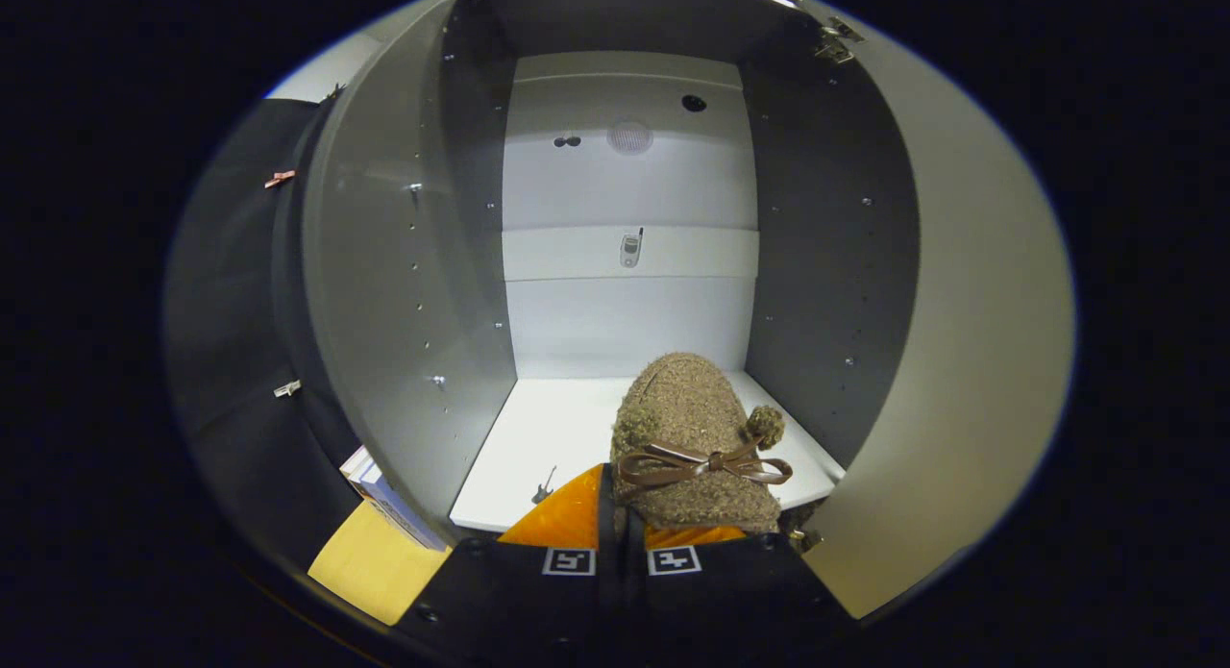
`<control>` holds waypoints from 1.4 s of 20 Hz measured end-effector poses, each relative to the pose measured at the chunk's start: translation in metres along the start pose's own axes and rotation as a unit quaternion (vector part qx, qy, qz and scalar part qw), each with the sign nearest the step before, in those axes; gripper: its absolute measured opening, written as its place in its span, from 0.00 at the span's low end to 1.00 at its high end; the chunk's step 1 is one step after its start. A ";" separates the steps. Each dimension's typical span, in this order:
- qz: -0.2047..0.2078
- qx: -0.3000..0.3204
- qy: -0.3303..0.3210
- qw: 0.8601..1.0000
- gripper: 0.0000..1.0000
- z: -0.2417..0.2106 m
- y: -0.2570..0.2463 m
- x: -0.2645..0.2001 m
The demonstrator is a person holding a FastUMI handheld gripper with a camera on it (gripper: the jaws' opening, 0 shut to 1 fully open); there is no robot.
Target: Open the shoe cabinet door, grab the shoes and put them into the shoe cabinet, then close the shoe cabinet door.
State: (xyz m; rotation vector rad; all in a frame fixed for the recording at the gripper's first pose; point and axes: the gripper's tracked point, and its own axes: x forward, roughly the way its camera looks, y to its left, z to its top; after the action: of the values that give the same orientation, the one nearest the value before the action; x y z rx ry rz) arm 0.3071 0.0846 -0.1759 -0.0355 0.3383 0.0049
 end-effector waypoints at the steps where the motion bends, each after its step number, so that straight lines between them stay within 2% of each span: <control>1: 0.000 0.000 0.004 1.000 0.05 0.003 0.000 0.010; 9: -0.011 -0.007 0.009 1.000 0.05 0.030 -0.002 0.102; 14: -0.009 -0.001 0.046 0.999 0.05 0.014 -0.004 0.156; 21: -0.024 -0.002 0.054 0.998 0.05 0.006 -0.010 0.173; 22: -0.024 -0.006 0.055 0.998 0.12 0.005 -0.011 0.171; 23: -0.024 -0.009 0.059 0.998 0.15 0.003 -0.011 0.169; 24: -0.024 -0.011 0.059 0.998 0.24 0.003 -0.010 0.169; 26: -0.023 -0.010 0.060 0.998 0.34 0.001 -0.009 0.165; 27: -0.028 -0.011 0.059 0.998 0.34 0.001 -0.012 0.162; 28: -0.028 -0.010 0.063 0.998 0.46 -0.001 -0.011 0.159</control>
State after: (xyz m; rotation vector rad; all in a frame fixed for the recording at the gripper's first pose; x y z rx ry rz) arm 0.4568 0.0733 -0.2297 -0.0661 0.4641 -0.0490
